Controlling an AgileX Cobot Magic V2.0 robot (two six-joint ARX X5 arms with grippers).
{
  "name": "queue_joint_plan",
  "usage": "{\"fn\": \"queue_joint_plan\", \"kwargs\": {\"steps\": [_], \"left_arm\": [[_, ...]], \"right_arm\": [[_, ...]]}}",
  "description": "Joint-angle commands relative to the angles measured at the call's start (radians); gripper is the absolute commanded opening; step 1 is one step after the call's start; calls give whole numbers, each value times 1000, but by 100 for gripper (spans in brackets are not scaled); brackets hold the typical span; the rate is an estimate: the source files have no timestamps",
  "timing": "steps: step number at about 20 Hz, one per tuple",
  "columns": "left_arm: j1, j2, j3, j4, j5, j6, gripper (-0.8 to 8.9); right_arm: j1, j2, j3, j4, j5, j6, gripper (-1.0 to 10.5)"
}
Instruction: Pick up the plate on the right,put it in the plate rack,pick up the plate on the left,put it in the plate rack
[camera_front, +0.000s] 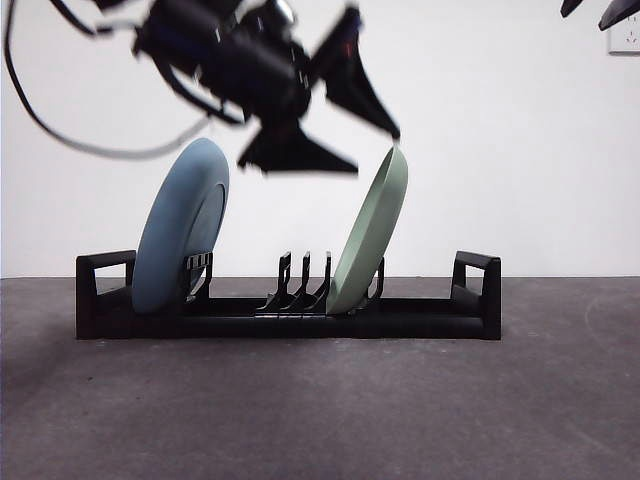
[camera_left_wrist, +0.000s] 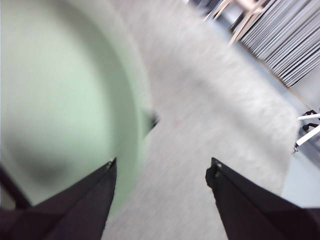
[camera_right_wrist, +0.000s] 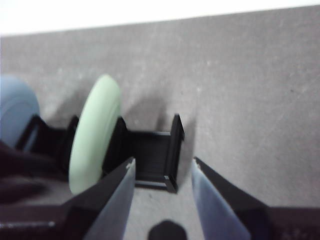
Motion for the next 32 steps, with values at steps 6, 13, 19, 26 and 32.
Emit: {"fn": "queue_joint_plan", "kwargs": {"steps": [6, 13, 19, 26, 32], "left_arm": [[-11, -353, -6, -199, -315, 291, -27], [63, -611, -16, -496, -603, 379, -8], [124, -839, -246, -466, -605, 369, -8], [123, -1111, -569, -371, -605, 291, -8], [123, -1130, -575, -379, -591, 285, -4]], "right_arm": [[1, 2, 2, -51, -1, -93, -14], [2, -26, -13, -16, -1, -145, -12], [10, -284, -267, 178, 7, -142, -12], [10, -639, -587, 252, 67, -87, -12], [10, -656, -594, 227, 246, -45, 6]]}}
